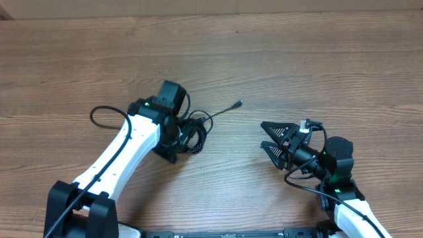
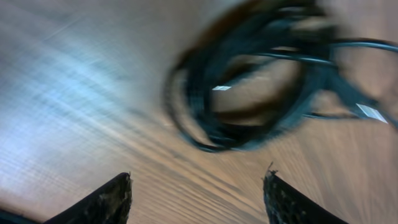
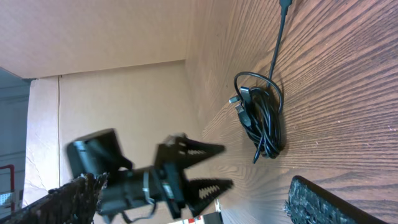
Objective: Untangle cables
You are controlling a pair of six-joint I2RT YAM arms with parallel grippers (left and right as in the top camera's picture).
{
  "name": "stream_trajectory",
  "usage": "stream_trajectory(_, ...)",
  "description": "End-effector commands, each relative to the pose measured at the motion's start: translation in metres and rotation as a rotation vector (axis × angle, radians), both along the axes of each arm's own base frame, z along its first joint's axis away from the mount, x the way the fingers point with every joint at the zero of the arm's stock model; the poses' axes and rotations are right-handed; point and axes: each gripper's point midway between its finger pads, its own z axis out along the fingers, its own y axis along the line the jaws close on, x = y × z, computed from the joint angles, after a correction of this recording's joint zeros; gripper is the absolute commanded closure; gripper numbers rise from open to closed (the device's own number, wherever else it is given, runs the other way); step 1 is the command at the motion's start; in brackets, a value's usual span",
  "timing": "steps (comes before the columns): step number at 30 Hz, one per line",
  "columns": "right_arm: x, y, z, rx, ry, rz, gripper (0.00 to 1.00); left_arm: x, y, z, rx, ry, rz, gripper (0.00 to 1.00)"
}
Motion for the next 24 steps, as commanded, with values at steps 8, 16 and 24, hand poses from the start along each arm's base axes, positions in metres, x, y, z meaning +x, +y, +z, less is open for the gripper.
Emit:
stream_trajectory(8,-0.001,0.001,-0.001,-0.023,-0.01,0.01,0.05,-0.001,-0.003,-0.051,-0.015,-0.055,0.134,0.46)
stream_trajectory(16,-0.004,0.002,-0.004,-0.019,0.006,0.027,0.05,0.003,0.012,-0.065,0.064,-0.117,0.142,0.7)
stream_trajectory(24,-0.004,0.002,-0.003,-0.083,-0.08,0.054,0.03,-0.001,0.005,-0.073,0.1,-0.16,0.092,0.77)
